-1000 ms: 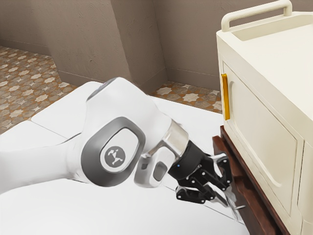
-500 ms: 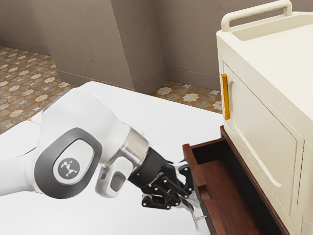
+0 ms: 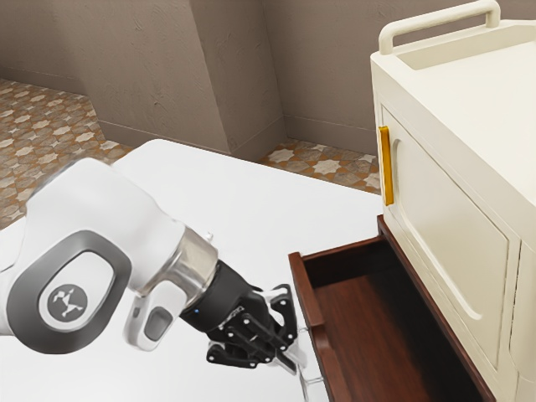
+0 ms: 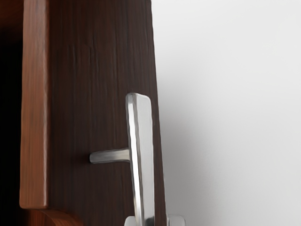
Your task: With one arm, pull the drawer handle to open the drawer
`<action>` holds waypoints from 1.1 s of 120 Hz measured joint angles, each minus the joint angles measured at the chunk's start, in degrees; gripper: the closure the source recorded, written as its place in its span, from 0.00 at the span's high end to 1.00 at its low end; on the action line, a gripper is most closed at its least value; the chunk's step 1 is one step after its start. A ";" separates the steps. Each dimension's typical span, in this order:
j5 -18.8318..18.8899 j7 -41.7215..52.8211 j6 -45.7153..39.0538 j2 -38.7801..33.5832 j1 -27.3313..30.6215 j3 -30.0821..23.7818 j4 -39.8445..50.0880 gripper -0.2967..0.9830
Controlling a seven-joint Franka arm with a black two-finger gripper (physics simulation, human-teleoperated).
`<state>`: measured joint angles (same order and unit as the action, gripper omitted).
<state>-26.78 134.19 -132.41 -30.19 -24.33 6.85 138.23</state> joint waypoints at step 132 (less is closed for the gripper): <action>8.66 -1.45 6.13 -10.10 0.23 4.23 6.08 0.18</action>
<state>-18.12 132.74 -126.28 -40.29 -24.10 11.08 144.31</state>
